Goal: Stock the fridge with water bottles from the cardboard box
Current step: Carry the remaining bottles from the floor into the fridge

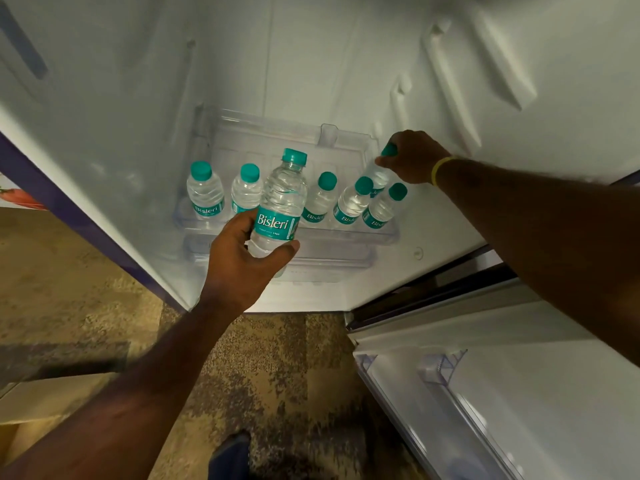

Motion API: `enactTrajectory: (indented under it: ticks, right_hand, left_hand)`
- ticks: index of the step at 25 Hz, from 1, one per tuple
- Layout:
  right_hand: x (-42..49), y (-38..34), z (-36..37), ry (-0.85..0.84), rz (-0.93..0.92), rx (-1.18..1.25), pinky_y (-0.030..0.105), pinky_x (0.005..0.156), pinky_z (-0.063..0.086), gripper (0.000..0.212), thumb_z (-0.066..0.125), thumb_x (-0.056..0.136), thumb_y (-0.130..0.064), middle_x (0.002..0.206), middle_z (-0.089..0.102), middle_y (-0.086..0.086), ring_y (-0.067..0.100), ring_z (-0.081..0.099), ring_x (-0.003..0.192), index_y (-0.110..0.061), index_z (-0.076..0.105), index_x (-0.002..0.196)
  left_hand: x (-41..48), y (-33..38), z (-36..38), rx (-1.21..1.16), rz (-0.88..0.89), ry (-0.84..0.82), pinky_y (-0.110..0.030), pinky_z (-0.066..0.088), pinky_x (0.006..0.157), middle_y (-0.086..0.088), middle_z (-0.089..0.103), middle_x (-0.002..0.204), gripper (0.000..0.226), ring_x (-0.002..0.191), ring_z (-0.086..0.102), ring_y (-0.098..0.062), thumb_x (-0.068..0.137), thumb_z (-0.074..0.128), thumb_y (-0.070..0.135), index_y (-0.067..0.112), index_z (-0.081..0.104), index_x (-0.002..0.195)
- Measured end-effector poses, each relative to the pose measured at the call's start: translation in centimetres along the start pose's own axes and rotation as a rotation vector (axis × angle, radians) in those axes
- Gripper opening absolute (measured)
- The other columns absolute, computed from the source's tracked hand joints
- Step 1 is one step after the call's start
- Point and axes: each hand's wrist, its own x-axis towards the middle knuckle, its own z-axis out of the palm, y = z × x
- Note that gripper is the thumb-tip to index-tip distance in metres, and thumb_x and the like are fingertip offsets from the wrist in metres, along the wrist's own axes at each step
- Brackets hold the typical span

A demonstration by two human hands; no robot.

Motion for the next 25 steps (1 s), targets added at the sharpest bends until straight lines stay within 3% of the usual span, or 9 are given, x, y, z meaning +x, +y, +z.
enactTrajectory:
  ticks: [5, 13, 16, 18, 19, 21, 23, 25]
  right_hand:
    - [0.0, -0.4, 0.5, -0.103, -0.037, -0.041, 0.039, 0.089, 0.048, 0.042, 0.063, 0.091, -0.041, 0.113, 0.065, 0.014, 0.025, 0.057, 0.094, -0.008, 0.061, 0.117]
    - [0.3, -1.5, 0.6, -0.222, -0.038, -0.116, 0.038, 0.094, 0.046, 0.048, 0.056, 0.096, -0.042, 0.123, 0.062, 0.013, 0.028, 0.058, 0.108, -0.007, 0.058, 0.127]
    - [0.4, -2.1, -1.3, -0.087, -0.066, -0.077, 0.04, 0.094, 0.046, 0.05, 0.046, 0.099, -0.046, 0.122, 0.063, 0.015, 0.029, 0.058, 0.109, -0.004, 0.06, 0.122]
    - [0.2, -3.4, -3.7, 0.098, -0.114, 0.158, 0.037, 0.087, 0.051, 0.048, 0.045, 0.098, -0.045, 0.106, 0.068, 0.013, 0.025, 0.064, 0.095, -0.003, 0.064, 0.111]
    - [-0.2, -4.4, -4.9, 0.102, -0.156, 0.339, 0.034, 0.077, 0.053, 0.049, 0.045, 0.098, -0.048, 0.092, 0.069, 0.009, 0.019, 0.066, 0.079, -0.004, 0.066, 0.106]
    - [-1.3, -6.8, -6.7, -0.05, -0.252, 0.555, 0.024, 0.058, 0.048, 0.055, 0.039, 0.098, -0.056, 0.072, 0.065, 0.003, 0.011, 0.058, 0.056, -0.01, 0.067, 0.099]
    - [-2.1, -8.3, -7.7, -0.116, -0.362, 0.448, 0.016, 0.053, 0.045, 0.06, 0.036, 0.098, -0.06, 0.061, 0.059, 0.001, 0.009, 0.052, 0.048, -0.01, 0.065, 0.085]
    - [-1.7, -8.4, -8.6, -0.051, -0.436, 0.297, 0.014, 0.053, 0.043, 0.055, 0.043, 0.098, -0.056, 0.055, 0.051, 0.001, 0.009, 0.047, 0.045, -0.011, 0.057, 0.068]
  left_hand:
    - [0.5, 0.4, 0.0, 0.034, 0.022, -0.007, -0.008, 0.05, 0.084, 0.005, 0.065, 0.122, 0.054, 0.106, 0.064, -0.011, 0.08, 0.076, 0.024, 0.016, 0.055, 0.13]
    - [1.2, 0.9, 0.1, 0.062, 0.041, -0.019, -0.008, 0.05, 0.083, 0.007, 0.064, 0.122, 0.053, 0.105, 0.063, -0.006, 0.081, 0.075, 0.026, 0.016, 0.055, 0.129]
    - [1.4, 1.7, 0.6, 0.036, 0.035, -0.016, -0.003, 0.047, 0.078, 0.01, 0.062, 0.118, 0.048, 0.099, 0.062, 0.004, 0.081, 0.075, 0.023, 0.018, 0.055, 0.125]
    - [2.1, 2.5, 1.1, 0.033, 0.069, -0.022, -0.009, 0.05, 0.081, 0.006, 0.065, 0.118, 0.049, 0.1, 0.064, -0.004, 0.08, 0.077, 0.023, 0.016, 0.057, 0.124]
    - [2.6, 3.0, 1.5, 0.038, 0.099, -0.033, -0.013, 0.052, 0.082, 0.003, 0.066, 0.116, 0.05, 0.101, 0.065, -0.009, 0.079, 0.079, 0.024, 0.014, 0.058, 0.123]
    - [4.2, 4.2, 2.5, 0.064, 0.143, -0.037, -0.018, 0.054, 0.083, 0.0, 0.066, 0.114, 0.052, 0.1, 0.065, -0.013, 0.076, 0.081, 0.026, 0.013, 0.059, 0.122]
    - [5.9, 5.7, 3.8, 0.093, 0.154, -0.008, -0.023, 0.055, 0.086, -0.002, 0.065, 0.115, 0.054, 0.1, 0.064, -0.016, 0.077, 0.081, 0.027, 0.013, 0.058, 0.123]
    - [7.4, 6.9, 4.9, 0.102, 0.149, 0.003, -0.023, 0.052, 0.09, -0.002, 0.064, 0.122, 0.056, 0.105, 0.063, -0.016, 0.079, 0.079, 0.03, 0.013, 0.055, 0.127]
